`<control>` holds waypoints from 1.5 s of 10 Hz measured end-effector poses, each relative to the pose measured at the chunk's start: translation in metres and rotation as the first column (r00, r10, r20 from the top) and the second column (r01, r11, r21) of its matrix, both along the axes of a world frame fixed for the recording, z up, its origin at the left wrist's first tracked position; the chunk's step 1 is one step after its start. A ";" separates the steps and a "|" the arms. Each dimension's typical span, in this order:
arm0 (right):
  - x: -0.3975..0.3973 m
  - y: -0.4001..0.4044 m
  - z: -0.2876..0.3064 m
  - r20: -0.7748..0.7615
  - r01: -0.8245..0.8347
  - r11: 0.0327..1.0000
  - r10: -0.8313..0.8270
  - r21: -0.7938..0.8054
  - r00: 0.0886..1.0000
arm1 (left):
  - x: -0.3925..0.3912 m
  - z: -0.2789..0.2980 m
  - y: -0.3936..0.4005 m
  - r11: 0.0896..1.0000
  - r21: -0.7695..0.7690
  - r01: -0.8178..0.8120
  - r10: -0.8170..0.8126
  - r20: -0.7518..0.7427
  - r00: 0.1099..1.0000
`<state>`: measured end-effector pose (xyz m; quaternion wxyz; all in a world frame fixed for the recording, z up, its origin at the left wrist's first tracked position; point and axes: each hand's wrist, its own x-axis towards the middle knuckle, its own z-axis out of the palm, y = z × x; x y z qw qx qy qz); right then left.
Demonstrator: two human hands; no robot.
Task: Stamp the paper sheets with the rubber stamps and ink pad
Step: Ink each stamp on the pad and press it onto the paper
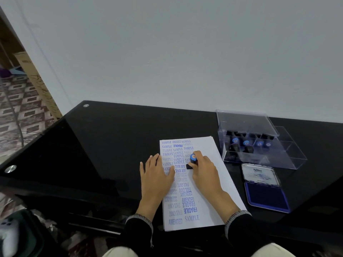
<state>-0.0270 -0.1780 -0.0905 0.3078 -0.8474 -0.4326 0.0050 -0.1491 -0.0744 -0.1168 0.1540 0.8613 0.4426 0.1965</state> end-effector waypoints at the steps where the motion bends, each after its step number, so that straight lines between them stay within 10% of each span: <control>1: -0.004 0.001 0.003 0.020 0.001 1.000 -0.001 -0.008 1.000 | 0.000 0.000 0.000 1.000 0.003 0.001 -0.001 0.006 1.000; 12: 0.003 0.005 0.000 -0.113 0.010 0.996 -0.001 0.085 0.994 | 0.000 0.004 0.000 1.000 -0.009 -0.002 0.002 0.015 1.000; 15: 0.037 -0.023 0.001 -0.847 0.513 0.714 0.217 0.477 0.486 | 0.002 0.006 0.001 1.000 -0.013 -0.006 0.007 0.026 1.000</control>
